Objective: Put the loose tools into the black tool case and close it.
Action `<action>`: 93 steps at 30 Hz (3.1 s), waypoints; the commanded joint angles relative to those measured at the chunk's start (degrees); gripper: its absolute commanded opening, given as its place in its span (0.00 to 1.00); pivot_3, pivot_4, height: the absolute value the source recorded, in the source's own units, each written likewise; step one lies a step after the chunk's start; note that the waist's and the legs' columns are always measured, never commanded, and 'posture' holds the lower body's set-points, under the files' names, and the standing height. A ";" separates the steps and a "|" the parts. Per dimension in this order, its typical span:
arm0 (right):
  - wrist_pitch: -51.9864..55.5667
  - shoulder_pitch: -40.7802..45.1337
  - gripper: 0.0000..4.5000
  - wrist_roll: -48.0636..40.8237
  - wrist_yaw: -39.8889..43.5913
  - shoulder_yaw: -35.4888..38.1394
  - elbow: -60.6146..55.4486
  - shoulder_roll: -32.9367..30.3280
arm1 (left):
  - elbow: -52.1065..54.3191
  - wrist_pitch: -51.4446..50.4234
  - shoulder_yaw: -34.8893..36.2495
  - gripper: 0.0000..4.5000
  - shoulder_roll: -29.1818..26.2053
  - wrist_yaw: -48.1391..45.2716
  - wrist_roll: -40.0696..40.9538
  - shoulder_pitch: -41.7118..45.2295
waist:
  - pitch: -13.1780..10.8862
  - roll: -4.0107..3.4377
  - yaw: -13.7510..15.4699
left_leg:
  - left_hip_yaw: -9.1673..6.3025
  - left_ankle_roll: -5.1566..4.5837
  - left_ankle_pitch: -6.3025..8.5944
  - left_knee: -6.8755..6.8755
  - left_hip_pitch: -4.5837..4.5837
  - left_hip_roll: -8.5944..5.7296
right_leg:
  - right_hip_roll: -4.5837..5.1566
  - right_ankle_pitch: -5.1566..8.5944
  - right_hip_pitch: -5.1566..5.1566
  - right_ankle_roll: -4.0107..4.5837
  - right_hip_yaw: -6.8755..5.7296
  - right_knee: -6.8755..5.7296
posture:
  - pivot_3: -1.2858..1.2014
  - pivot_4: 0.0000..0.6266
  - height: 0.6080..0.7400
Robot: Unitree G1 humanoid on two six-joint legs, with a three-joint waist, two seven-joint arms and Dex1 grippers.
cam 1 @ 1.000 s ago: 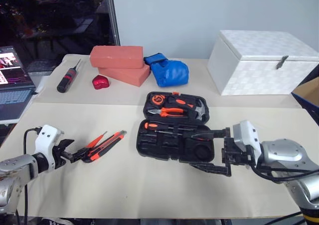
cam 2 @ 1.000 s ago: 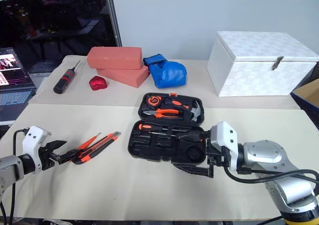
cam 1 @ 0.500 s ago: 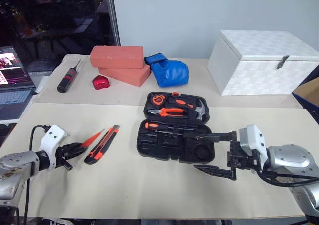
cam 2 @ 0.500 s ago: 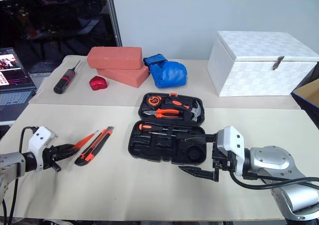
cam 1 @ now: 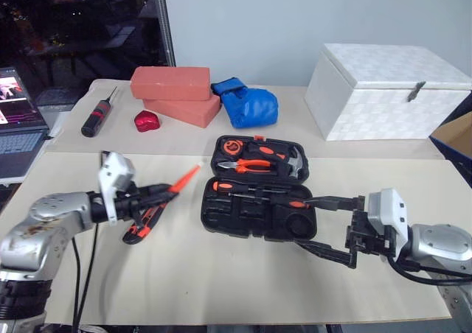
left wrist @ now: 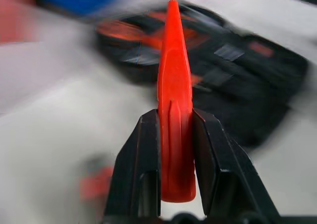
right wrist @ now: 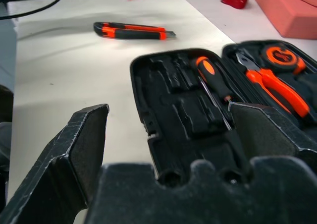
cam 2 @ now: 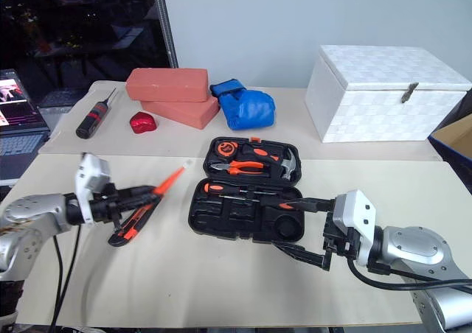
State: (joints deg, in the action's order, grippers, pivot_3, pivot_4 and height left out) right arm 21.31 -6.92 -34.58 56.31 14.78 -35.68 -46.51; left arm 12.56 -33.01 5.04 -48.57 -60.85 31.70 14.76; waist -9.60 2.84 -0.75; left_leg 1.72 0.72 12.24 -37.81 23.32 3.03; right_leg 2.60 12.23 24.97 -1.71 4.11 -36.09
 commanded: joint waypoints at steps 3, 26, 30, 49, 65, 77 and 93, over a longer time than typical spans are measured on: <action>-1.54 -4.46 1.00 -0.01 0.66 6.94 -3.23 -1.48 | -6.21 5.19 -18.40 0.10 2.97 -6.59 -13.09 17.70 | -0.03 0.04 1.04 | -0.09 0.02 -0.05 -0.05 -0.01 -0.06 | -0.05 0.01 -0.09 0.09 0.01 0.00 | 0.52 0.24 1.00; -0.14 -13.00 1.00 -1.01 -2.95 14.24 -9.93 -0.42 | -28.49 13.97 -36.01 0.10 14.39 -17.31 -34.76 37.68 | -0.04 0.05 0.01 | -0.25 0.00 -0.05 -0.11 -0.08 -0.15 | -0.08 -0.04 -0.36 -0.14 0.13 0.07 | 0.52 0.24 1.00; 0.14 -13.25 1.00 -1.34 -3.52 14.29 -10.47 -0.42 | -29.72 14.21 -36.20 0.10 16.05 -17.47 -36.05 38.16 | -0.03 0.05 0.02 | -0.27 0.00 -0.05 -0.11 -0.16 -0.16 | -0.08 0.02 -0.52 -0.04 0.13 0.10 | 0.52 0.24 1.00; 0.58 -14.46 1.00 -1.98 -4.61 14.96 -11.63 -0.40 | -17.46 -1.14 -25.04 0.87 16.36 -19.57 -25.40 35.76 | -0.04 0.04 -0.13 | -0.38 0.00 -0.05 -0.13 -0.09 -0.18 | -0.09 0.00 -0.50 -0.22 0.09 0.09 | 0.52 0.24 1.00; 0.16 -14.21 1.00 -1.05 -5.81 13.50 -11.76 0.24 | -10.93 -7.26 -19.96 0.01 20.12 -5.21 -19.58 20.11 | -0.03 0.03 -0.22 | -0.50 -0.01 -0.06 -0.15 -0.20 -0.19 | -0.12 -0.03 -0.61 -0.25 0.05 0.04 | 0.52 0.24 1.00; 0.01 -15.34 1.00 -0.98 -6.35 13.80 -12.32 0.75 | -16.97 -9.90 -17.20 0.01 25.31 1.86 -17.55 21.27 | -0.03 0.03 0.07 | -0.52 -0.01 -0.07 -0.25 -0.17 -0.23 | -0.11 0.05 -0.69 -0.12 0.08 0.06 | 0.52 0.24 1.00; -0.16 -16.74 1.00 -1.37 -6.56 14.31 -12.72 0.92 | -20.83 -28.76 -5.85 0.01 32.22 12.43 -6.03 25.05 | -0.03 0.03 -0.10 | -0.65 -0.03 -0.09 -0.42 -0.16 -0.29 | -0.12 0.04 -0.73 0.02 0.08 0.03 | 0.52 0.24 1.00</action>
State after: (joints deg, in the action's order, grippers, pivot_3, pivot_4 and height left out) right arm 21.71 -23.74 -35.06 49.93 27.51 -46.75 -45.80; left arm -8.32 -59.17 -3.14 -17.32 -49.83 22.96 38.15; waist -9.63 2.87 -0.85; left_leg 1.07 0.69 12.15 -38.24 23.17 2.75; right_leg 2.48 12.25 24.24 -1.72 4.18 -36.05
